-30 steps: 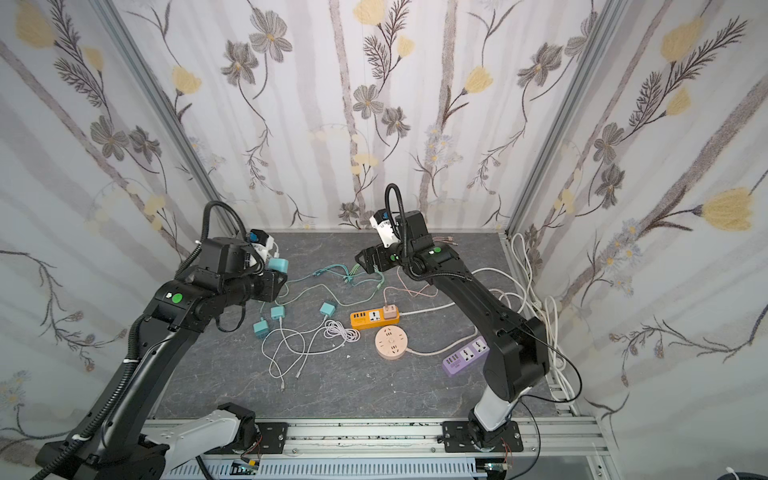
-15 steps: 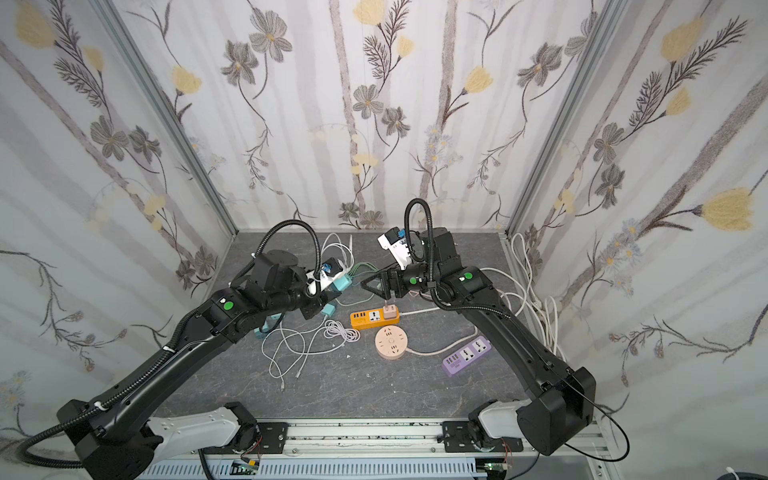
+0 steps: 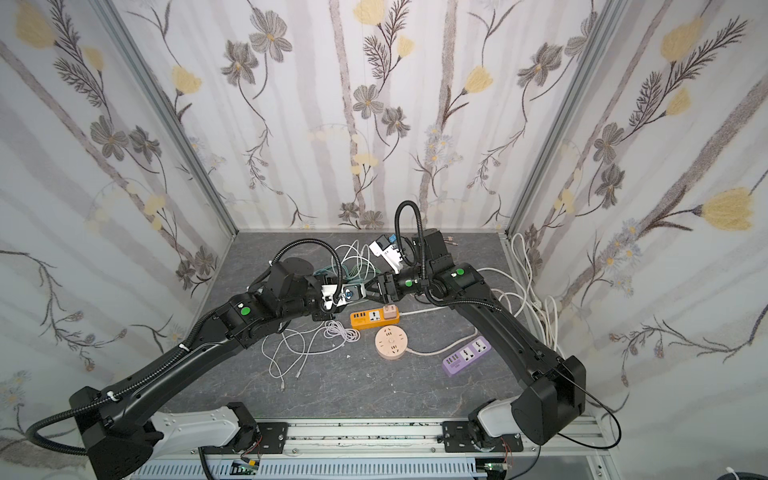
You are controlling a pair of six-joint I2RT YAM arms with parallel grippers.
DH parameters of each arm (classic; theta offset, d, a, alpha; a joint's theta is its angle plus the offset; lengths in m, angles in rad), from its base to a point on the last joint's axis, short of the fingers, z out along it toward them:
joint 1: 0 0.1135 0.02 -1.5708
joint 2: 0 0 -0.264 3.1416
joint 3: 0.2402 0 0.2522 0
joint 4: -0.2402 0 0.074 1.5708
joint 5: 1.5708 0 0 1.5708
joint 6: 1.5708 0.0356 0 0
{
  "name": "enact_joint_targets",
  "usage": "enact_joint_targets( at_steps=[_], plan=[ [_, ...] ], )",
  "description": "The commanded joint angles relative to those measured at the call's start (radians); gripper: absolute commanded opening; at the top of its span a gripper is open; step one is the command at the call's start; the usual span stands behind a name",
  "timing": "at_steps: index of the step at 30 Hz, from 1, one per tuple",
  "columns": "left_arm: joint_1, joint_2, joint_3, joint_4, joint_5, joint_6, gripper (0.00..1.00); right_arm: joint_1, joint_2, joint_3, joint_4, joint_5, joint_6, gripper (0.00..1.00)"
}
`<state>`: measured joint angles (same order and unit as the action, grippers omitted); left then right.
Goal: Insert the plug
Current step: 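Bring the teal charger to the right gripper, close it, and open the left gripper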
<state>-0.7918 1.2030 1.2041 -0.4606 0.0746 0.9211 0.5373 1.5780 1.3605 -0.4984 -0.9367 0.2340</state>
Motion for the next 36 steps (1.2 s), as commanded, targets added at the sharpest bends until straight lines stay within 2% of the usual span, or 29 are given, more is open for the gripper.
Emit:
enact_joint_targets(
  at_steps=[1,4,11,18,21,26,29,31,32,34,36],
  plan=[
    [-0.003,-0.001,-0.004,0.048,-0.015,0.042,0.0,0.006,0.022,0.022,-0.001,-0.037,0.001,0.53],
    [-0.003,0.0,-0.008,0.046,-0.02,0.043,0.0,0.009,0.021,0.026,0.011,-0.048,0.004,0.49],
    [-0.005,-0.006,-0.013,0.044,-0.025,0.039,0.0,0.016,0.063,0.019,0.095,-0.048,0.062,0.47],
    [-0.007,-0.014,-0.019,0.039,-0.023,0.033,0.0,0.026,0.082,0.017,0.098,-0.015,0.056,0.4],
    [-0.007,-0.022,-0.031,0.041,-0.015,0.024,0.0,0.026,0.082,0.013,0.098,0.01,0.045,0.29],
    [-0.007,-0.033,-0.043,0.038,-0.021,0.01,0.0,0.027,0.067,0.002,0.102,0.035,0.006,0.01],
    [-0.006,-0.037,-0.053,0.04,-0.027,-0.003,0.0,0.027,0.062,0.005,0.078,0.053,-0.038,0.0],
    [-0.005,-0.043,-0.061,0.055,-0.035,-0.025,0.18,0.028,0.059,0.009,0.062,0.07,-0.066,0.0],
    [-0.006,-0.047,-0.064,0.056,-0.033,-0.038,0.32,0.027,0.06,0.012,0.055,0.08,-0.085,0.0],
    [-0.003,-0.062,-0.077,0.083,-0.049,-0.076,0.68,0.027,0.058,0.014,0.049,0.102,-0.123,0.0],
    [0.002,-0.09,-0.101,0.118,-0.07,-0.117,0.94,0.026,0.056,0.014,0.045,0.138,-0.172,0.0]
  ],
)
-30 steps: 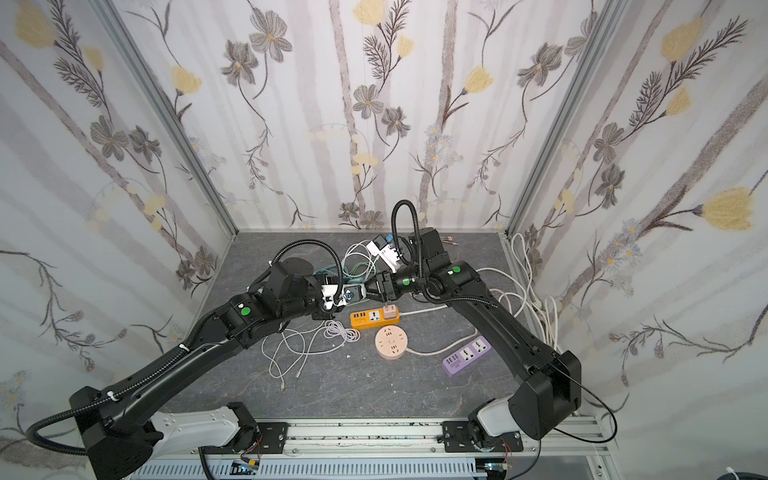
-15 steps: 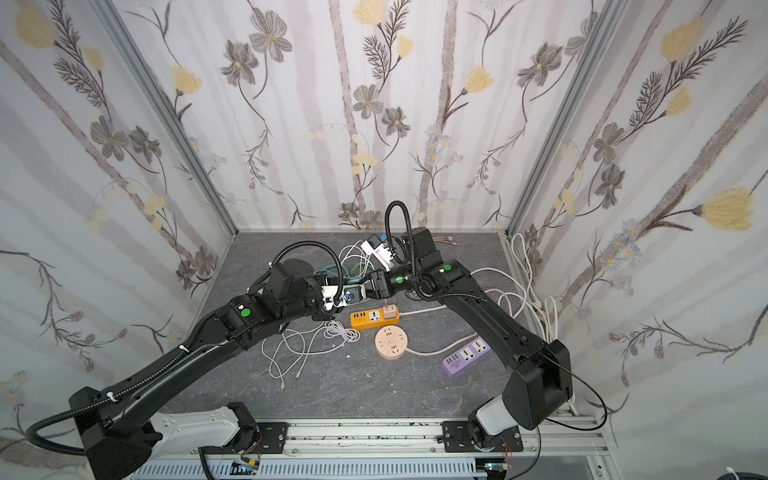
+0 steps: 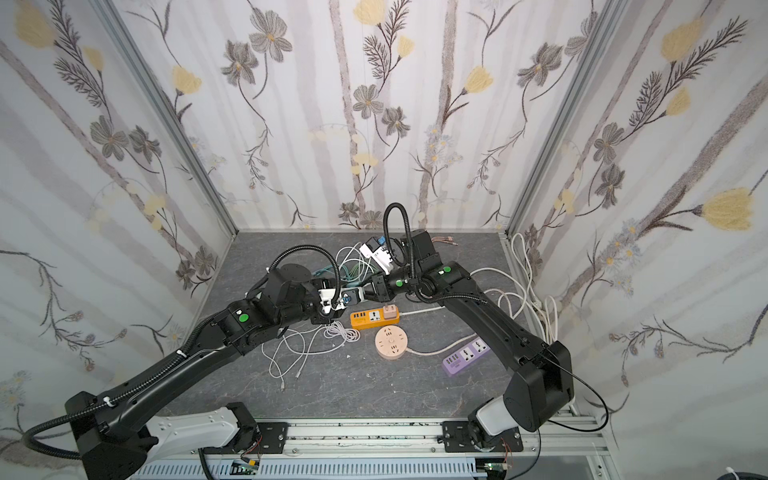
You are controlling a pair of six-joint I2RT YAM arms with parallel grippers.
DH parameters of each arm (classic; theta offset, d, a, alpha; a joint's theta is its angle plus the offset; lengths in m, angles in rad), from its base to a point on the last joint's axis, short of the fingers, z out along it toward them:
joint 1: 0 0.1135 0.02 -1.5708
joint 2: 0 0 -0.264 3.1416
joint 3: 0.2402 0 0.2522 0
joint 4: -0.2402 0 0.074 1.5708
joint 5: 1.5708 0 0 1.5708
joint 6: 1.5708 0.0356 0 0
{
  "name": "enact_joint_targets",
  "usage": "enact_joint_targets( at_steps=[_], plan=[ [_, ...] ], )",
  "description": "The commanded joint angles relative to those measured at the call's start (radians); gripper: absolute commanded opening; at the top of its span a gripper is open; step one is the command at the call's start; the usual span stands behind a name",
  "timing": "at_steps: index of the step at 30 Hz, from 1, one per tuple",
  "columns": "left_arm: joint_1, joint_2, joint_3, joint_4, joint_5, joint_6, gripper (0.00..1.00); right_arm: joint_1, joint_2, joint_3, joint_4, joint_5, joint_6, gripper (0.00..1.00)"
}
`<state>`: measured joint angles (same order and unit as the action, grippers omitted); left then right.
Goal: Insert the plug
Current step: 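Bring the teal charger to the right gripper, close it, and open the left gripper, then carry the teal charger toward the yellow strip with the right gripper while the left withdraws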
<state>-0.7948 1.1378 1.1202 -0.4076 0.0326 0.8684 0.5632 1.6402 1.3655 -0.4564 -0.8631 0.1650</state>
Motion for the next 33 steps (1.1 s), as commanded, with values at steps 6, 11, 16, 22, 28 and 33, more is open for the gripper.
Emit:
enact_joint_targets(
  at_steps=[6,11,16,22,28,33],
  plan=[
    [0.025,-0.182,-0.182,0.224,-0.074,-0.17,1.0,0.0,0.018,0.013,-0.03,0.168,-0.277,0.0],
    [0.038,-0.339,-0.335,0.438,-0.18,-0.318,1.0,0.037,0.12,0.094,-0.228,0.299,-0.539,0.0],
    [0.049,-0.413,-0.391,0.499,-0.362,-0.487,1.0,0.08,0.29,0.246,-0.511,0.441,-0.773,0.0],
    [0.055,-0.461,-0.413,0.465,-0.474,-0.597,1.0,0.142,0.444,0.358,-0.641,0.655,-0.911,0.0],
    [0.074,-0.468,-0.396,0.372,-0.482,-0.719,1.0,0.161,0.515,0.421,-0.675,0.76,-0.97,0.0],
    [0.122,-0.361,-0.38,0.248,-0.458,-0.966,1.0,0.162,0.514,0.434,-0.686,0.774,-1.012,0.0]
  ],
)
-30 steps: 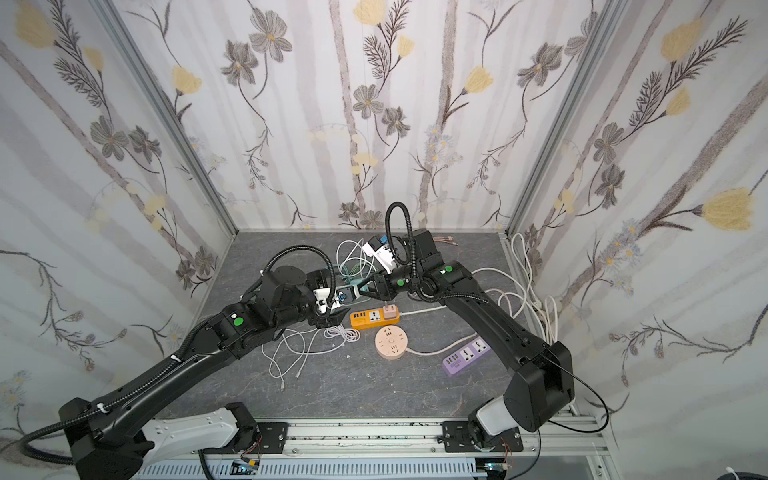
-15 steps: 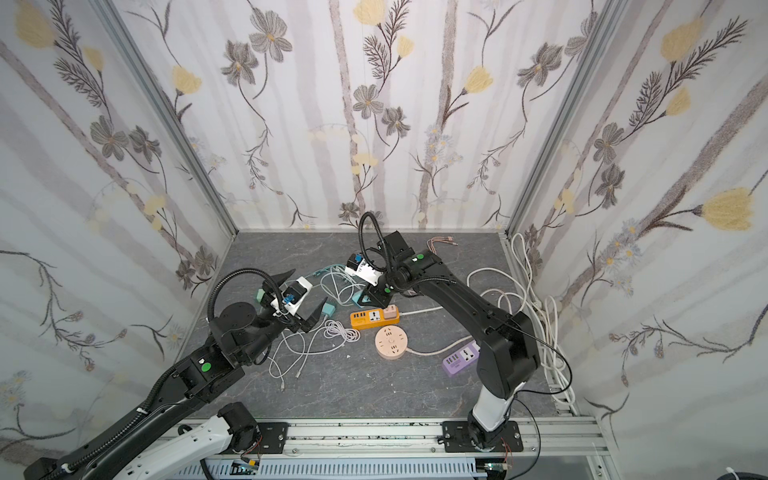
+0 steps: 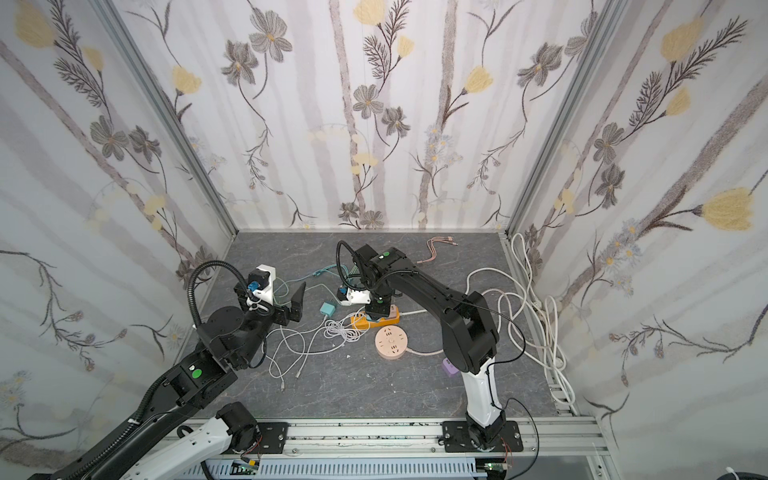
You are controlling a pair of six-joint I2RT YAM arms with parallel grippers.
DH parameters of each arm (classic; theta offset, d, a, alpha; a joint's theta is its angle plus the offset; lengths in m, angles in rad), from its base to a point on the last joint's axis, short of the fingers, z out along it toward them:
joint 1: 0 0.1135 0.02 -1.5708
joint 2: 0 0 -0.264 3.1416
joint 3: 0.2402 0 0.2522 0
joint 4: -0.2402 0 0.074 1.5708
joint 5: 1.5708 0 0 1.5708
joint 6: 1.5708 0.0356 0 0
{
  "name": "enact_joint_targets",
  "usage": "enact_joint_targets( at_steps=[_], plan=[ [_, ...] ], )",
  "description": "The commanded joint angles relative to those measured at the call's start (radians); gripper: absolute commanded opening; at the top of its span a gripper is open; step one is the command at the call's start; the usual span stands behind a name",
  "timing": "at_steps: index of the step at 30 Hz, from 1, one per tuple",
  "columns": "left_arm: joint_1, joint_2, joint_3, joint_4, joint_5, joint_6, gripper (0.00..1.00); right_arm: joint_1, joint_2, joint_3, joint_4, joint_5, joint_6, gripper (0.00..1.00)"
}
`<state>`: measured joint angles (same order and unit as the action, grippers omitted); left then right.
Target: Insert the plug
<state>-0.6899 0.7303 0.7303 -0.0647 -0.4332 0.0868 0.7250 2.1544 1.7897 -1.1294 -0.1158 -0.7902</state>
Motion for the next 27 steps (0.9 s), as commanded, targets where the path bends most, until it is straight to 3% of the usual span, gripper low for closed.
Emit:
enact_joint_targets(
  at_steps=[1,7,13,17,22,27],
  plan=[
    [0.027,0.087,0.008,-0.112,0.034,-0.228,1.0,0.001,-0.002,0.008,-0.013,0.027,-0.067,0.0],
    [0.075,0.368,0.015,-0.108,0.273,-0.458,1.0,0.001,-0.008,0.008,-0.019,0.048,-0.129,0.0],
    [0.104,0.557,0.054,0.045,0.507,-0.631,1.0,0.001,-0.03,-0.003,-0.004,0.042,-0.202,0.0],
    [0.104,0.607,0.074,0.079,0.589,-0.638,1.0,0.001,-0.026,-0.003,0.026,0.054,-0.219,0.0],
    [0.123,0.667,0.097,-0.025,0.651,-0.686,1.0,0.002,-0.01,-0.003,0.052,0.055,-0.229,0.0],
    [0.124,0.679,0.043,-0.026,0.775,-0.748,1.0,0.002,-0.013,-0.008,0.062,0.046,-0.228,0.0]
  ],
)
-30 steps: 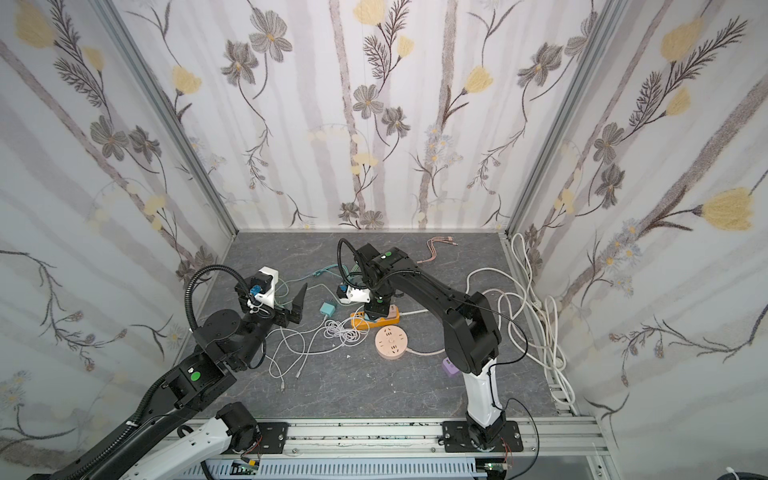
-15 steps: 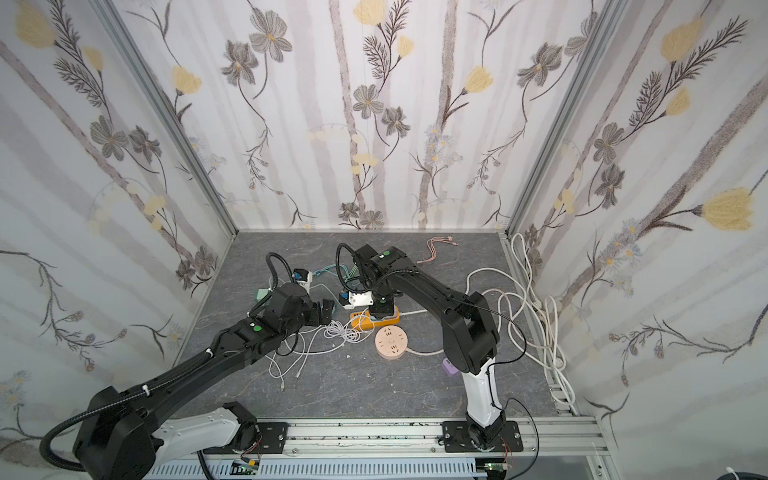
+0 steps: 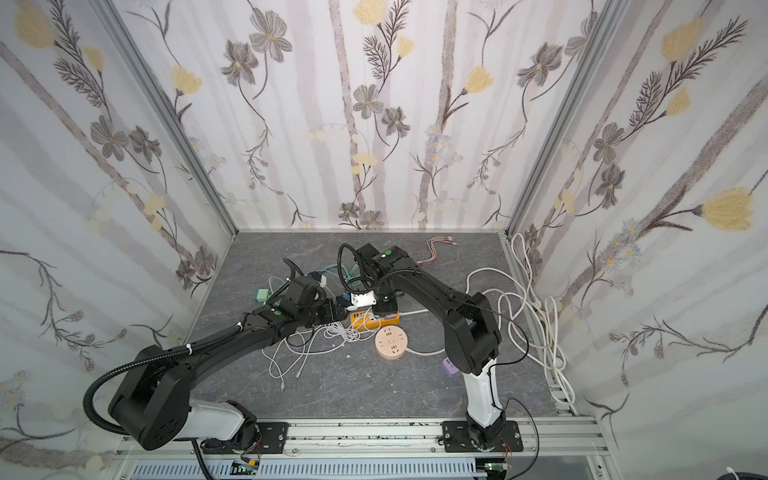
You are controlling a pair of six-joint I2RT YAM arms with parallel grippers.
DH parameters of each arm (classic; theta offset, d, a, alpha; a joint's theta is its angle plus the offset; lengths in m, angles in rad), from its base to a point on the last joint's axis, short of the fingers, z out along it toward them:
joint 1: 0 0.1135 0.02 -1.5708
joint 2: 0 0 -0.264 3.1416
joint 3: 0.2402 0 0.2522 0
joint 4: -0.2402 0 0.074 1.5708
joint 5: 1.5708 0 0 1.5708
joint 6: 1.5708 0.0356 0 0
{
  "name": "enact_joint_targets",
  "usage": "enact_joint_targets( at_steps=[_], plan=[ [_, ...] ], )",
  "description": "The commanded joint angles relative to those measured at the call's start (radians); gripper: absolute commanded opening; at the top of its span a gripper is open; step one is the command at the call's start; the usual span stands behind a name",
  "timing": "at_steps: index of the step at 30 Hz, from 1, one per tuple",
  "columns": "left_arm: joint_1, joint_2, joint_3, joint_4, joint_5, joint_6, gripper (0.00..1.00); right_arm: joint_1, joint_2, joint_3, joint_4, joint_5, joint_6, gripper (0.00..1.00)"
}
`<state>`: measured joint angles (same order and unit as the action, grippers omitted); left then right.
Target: Insert the plug
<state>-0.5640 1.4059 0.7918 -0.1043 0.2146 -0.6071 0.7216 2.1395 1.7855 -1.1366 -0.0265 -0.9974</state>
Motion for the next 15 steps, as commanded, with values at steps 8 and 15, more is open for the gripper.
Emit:
enact_joint_targets(
  at_steps=[8,15],
  plan=[
    [0.005,-0.064,-0.145,0.04,0.23,-0.18,1.0,0.006,-0.017,-0.048,0.125,-0.059,-0.017,0.0],
    [0.007,-0.192,-0.21,0.049,0.222,-0.214,1.0,0.006,-0.035,-0.075,0.174,-0.078,-0.009,0.0]
  ],
)
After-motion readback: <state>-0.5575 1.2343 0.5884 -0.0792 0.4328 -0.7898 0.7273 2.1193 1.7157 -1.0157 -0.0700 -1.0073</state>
